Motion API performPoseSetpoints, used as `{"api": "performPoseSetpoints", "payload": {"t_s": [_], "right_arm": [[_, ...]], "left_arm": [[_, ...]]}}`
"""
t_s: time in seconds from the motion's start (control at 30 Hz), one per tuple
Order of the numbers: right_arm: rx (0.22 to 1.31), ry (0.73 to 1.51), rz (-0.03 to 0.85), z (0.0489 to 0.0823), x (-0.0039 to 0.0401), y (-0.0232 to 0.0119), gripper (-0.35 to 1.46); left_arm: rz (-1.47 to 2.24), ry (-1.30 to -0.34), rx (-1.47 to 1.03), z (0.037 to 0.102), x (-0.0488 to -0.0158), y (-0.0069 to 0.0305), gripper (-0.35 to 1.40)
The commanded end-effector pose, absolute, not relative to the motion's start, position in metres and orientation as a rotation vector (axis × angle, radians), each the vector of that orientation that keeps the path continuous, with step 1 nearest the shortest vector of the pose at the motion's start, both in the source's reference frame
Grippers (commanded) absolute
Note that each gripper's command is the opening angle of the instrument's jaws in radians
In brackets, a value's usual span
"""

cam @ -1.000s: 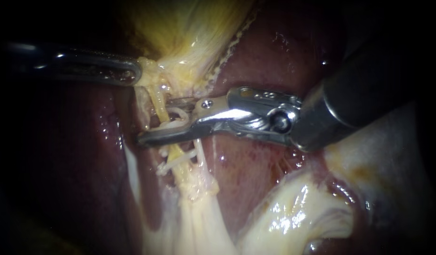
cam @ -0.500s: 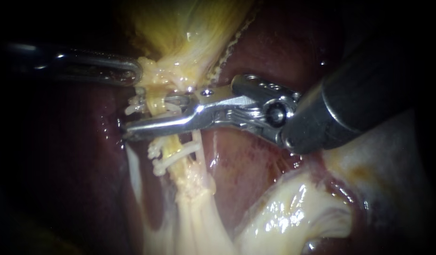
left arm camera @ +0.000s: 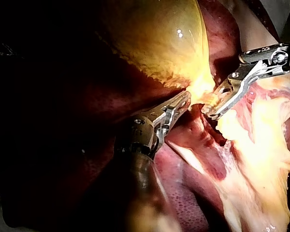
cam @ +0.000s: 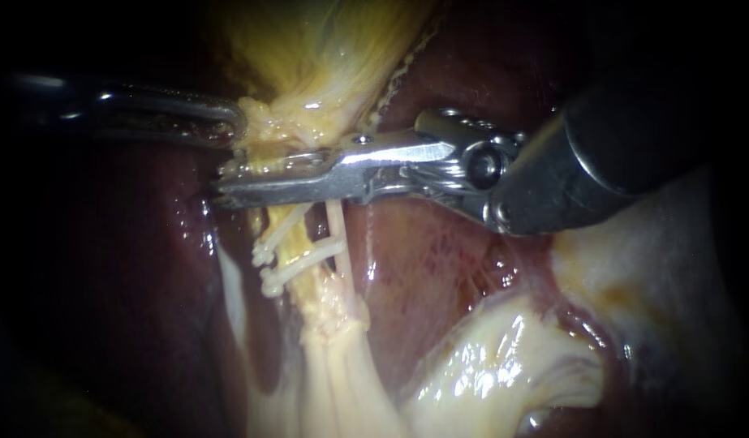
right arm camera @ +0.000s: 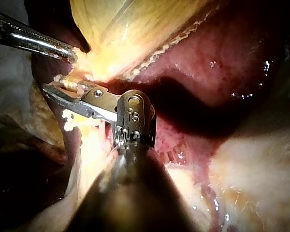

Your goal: Clipping third clip left tube

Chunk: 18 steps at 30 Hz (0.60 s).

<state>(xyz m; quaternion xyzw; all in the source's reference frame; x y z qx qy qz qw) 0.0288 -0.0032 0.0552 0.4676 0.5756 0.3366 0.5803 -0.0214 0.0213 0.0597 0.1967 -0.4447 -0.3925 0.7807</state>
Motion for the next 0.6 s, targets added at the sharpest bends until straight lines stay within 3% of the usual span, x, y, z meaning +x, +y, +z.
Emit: {"api": "performPoseSetpoints", "payload": {"t_s": [0.03, 0.6], "right_arm": [[1.099, 1.341, 0.792, 0.0554, 0.0288, -0.0034, -0.34], [1.106, 1.330, 0.795, 0.0559, 0.0282, -0.0036, -0.35]], "left_arm": [[-0.849, -0.960, 0.425, 0.0597, -0.0214, 0.0213, -0.35], [-0.849, -0.960, 0.425, 0.0596, -0.0214, 0.0213, -0.35]]}}
